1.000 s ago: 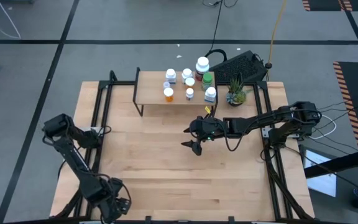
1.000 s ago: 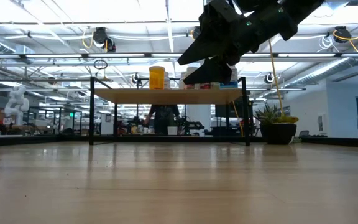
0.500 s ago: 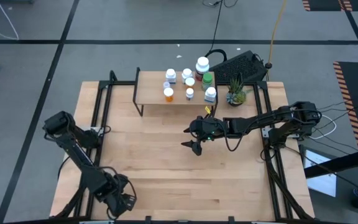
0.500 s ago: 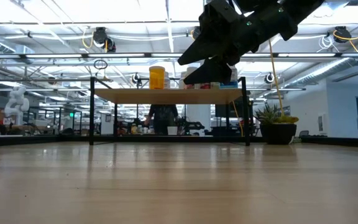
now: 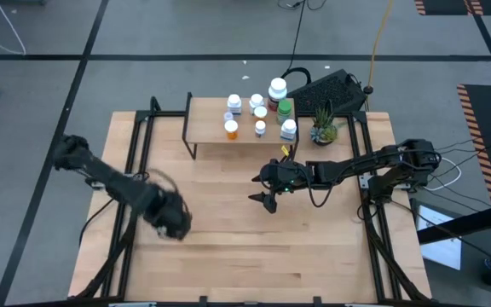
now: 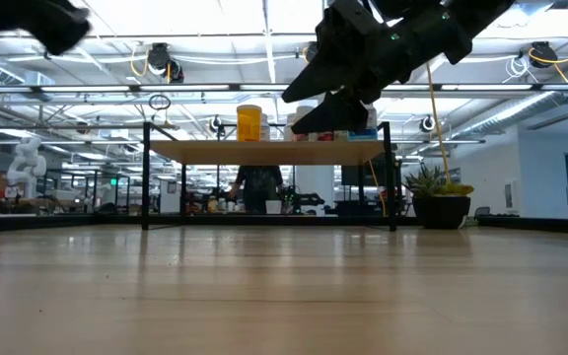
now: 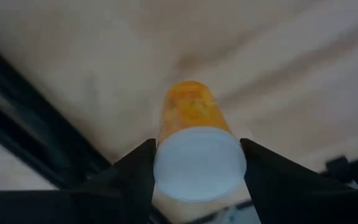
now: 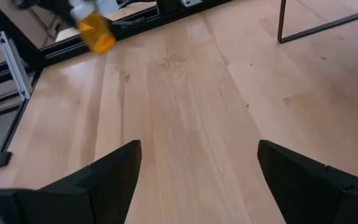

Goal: Pick and place medicine bottles onto shelf by color
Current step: Put the orange pill bottle on the shelf, then return to Home Position

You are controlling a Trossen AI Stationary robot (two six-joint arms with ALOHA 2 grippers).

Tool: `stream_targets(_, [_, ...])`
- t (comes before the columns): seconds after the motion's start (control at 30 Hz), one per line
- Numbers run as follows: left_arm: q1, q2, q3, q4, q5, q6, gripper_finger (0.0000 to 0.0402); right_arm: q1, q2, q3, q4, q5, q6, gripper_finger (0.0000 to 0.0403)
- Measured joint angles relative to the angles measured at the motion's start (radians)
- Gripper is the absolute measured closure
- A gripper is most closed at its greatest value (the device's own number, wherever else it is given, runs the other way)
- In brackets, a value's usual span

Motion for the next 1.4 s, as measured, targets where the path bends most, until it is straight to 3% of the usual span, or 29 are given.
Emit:
stream_targets(0.17, [0.259,-0.066,0.0,-0.101,-0.006,0.3,0.0172,0.0,0.0,0.0,0.001,0.003,0.042,0.0085])
stream_targets(0.33, [0.526,-0.067,0.047,-0.14,0.008,0.601,0.0189,-0.001,0.0,0.0,0.001,0.01,0.081,0.0085])
stream_targets(0.67, [0.938,0.008,0.383,-0.182,-0.121,0.986,0.0173,-0.001,0.0,0.0,0.0,0.038,0.146,0.0085])
stream_targets(0.87, [1.077,0.169,0.653,-0.206,-0.131,1.173,0.0189,-0.008,0.001,0.0,-0.007,0.055,0.171,0.0085])
stream_targets(1.0, [1.137,0.292,0.758,-0.297,-0.125,1.244,0.018,-0.01,0.001,0.0,-0.01,0.055,0.191,0.0085])
stream_targets(1.13, [1.162,0.39,0.798,-0.338,-0.121,1.303,0.0157,-0.01,0.001,0.0,-0.012,0.055,0.22,0.0085])
stream_targets(1.4, [1.165,0.432,0.811,-0.319,-0.138,1.361,0.0132,-0.01,0.001,0.0,-0.012,0.081,0.257,0.0085])
